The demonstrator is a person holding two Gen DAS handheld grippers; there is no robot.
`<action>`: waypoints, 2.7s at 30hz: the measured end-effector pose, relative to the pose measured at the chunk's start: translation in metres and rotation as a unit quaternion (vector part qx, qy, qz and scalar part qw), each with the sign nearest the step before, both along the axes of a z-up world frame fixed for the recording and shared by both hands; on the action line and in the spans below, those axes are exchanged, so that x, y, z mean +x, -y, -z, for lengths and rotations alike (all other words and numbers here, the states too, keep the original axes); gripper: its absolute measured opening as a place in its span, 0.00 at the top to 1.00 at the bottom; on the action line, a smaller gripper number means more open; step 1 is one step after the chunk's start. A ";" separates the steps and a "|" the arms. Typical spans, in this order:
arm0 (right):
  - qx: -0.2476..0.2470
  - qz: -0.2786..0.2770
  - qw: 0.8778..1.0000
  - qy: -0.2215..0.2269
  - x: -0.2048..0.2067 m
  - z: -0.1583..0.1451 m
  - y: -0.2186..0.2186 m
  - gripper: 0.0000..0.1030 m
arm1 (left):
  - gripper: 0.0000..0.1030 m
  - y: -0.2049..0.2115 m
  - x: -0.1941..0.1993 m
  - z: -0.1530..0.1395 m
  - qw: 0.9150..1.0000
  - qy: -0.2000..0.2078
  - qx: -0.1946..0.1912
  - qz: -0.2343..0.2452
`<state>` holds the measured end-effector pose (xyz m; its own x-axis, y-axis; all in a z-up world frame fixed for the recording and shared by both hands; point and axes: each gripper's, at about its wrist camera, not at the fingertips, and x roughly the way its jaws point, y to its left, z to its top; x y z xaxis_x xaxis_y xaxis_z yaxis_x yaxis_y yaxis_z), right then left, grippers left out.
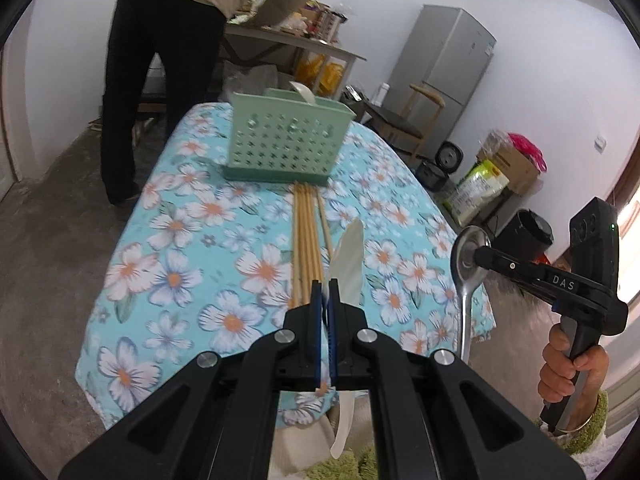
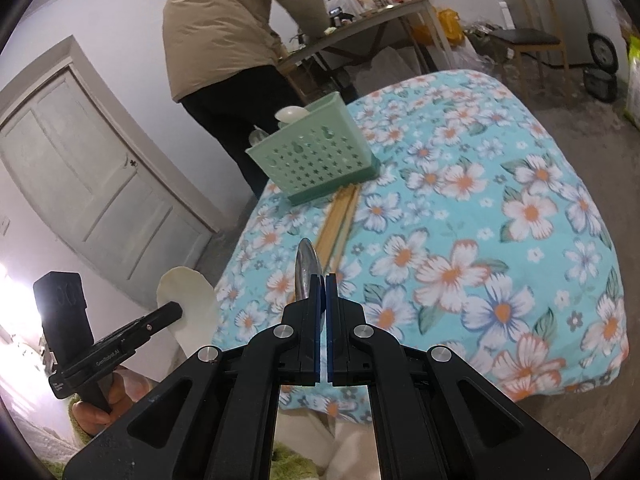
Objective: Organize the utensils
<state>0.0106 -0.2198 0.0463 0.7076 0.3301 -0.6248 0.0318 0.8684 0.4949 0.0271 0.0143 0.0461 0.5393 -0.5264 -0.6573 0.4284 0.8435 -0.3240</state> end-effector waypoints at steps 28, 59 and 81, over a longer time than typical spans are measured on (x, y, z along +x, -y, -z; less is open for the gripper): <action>-0.010 -0.096 0.995 -0.023 0.037 -0.002 -0.078 1.00 | 0.98 -0.070 -0.008 0.007 0.995 -0.003 -0.031 -0.092; 0.032 0.048 0.998 -0.007 -0.028 0.012 0.013 1.00 | 0.98 0.023 0.000 0.007 0.999 0.004 0.003 0.041; 0.032 0.091 0.995 0.031 -0.038 -0.017 0.062 1.00 | 0.98 0.086 0.021 -0.023 0.994 0.039 0.009 0.098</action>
